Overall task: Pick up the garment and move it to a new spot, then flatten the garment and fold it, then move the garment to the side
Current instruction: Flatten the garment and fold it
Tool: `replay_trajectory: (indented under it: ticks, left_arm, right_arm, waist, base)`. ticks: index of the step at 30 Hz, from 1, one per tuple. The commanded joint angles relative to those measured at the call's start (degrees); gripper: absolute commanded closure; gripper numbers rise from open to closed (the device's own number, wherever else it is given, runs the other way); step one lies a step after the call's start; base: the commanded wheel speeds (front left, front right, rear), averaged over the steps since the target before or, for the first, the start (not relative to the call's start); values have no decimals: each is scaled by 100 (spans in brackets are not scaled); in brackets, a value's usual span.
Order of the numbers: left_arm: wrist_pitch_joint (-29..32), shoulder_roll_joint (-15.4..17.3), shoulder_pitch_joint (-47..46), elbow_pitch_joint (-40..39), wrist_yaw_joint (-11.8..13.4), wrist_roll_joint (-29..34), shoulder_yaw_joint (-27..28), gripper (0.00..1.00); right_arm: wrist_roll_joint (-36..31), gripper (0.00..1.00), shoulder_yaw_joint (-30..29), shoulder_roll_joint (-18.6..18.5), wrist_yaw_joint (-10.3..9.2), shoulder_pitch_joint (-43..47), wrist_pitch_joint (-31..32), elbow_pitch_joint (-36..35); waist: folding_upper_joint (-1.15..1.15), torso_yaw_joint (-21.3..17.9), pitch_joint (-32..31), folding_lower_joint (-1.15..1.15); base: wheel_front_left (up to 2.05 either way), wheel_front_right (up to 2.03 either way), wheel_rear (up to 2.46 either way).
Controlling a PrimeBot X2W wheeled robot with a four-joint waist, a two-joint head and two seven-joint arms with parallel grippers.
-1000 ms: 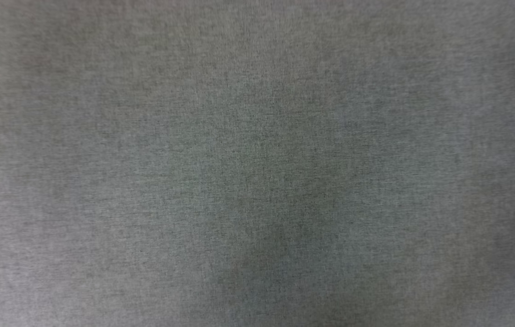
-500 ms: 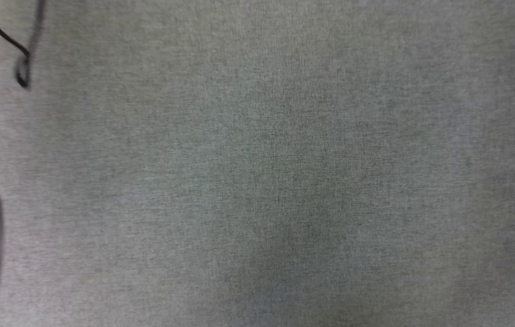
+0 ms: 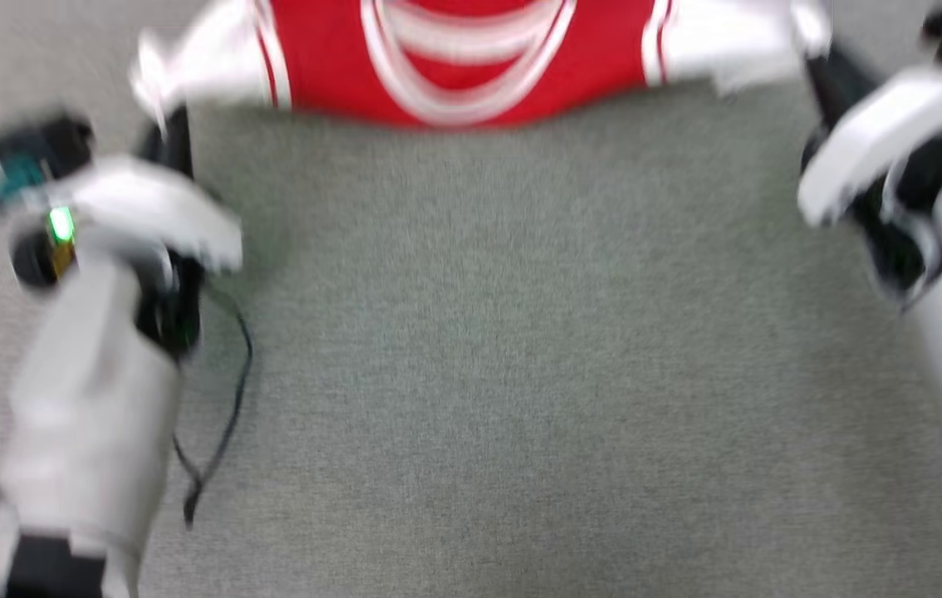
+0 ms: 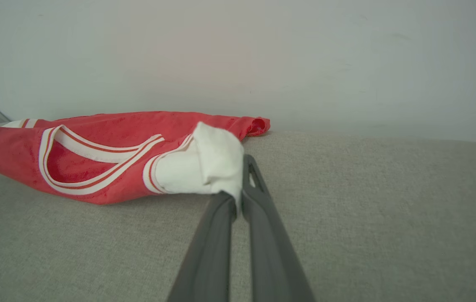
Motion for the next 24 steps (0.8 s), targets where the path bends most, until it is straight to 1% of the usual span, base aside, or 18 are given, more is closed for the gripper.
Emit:
replay_trajectory:
  ticks: [1, 5, 8, 11, 14, 17, 21, 24]
  left_arm:
    - [-34, -8, 343, -126, -12, -53, 37, 100]
    - [-39, 4, 1537, -584, 66, -145, 175, 100]
    - [-40, 23, 2335, -1004, 196, -181, 211, 100]
    - [62, 64, 3100, -1515, 364, -194, 184, 100]
    - [244, 145, 3878, -2125, 631, -206, 168, 100]
    - [494, 240, 4609, -2831, 922, -253, 179, 100]
    - [875, 405, 5491, -3705, 1343, -236, 149, 100]
    - [1078, 481, 5969, -4220, 1583, -279, 168, 100]
  right_arm:
    - [54, 100, 54, -88, -4, 347, -9, -109]
    - [130, 100, 89, -225, -4, 1334, 21, -516]
    - [100, 100, -16, -327, -5, 2145, 95, -884]
    - [52, 100, -283, -388, -5, 2963, 208, -1319]
    - [-67, 100, -666, -357, -5, 3821, 416, -1809]
    - [-249, 100, -1102, -255, -5, 4662, 670, -2362]
    - [-537, 100, -1717, 67, -6, 5725, 1219, -3088]
    - [-842, 100, -2064, 354, -5, 6421, 1711, -3617]
  waist:
    - [0, -37, -641, 0]
    - [0, -48, -1133, 0]
    - [0, -15, -1455, 0]
    - [0, 23, -1723, 0]
    - [0, 24, -1930, 0]
    - [0, 22, -2075, 0]
    - [0, 38, -2236, 0]
    - [0, 56, -2334, 0]
  base:
    - [0, 0, 0]
    - [0, 0, 0]
    - [0, 0, 0]
    - [0, 0, 0]
    - [0, 0, 0]
    - [0, 0, 0]
    - [0, 0, 0]
    - [0, 0, 0]
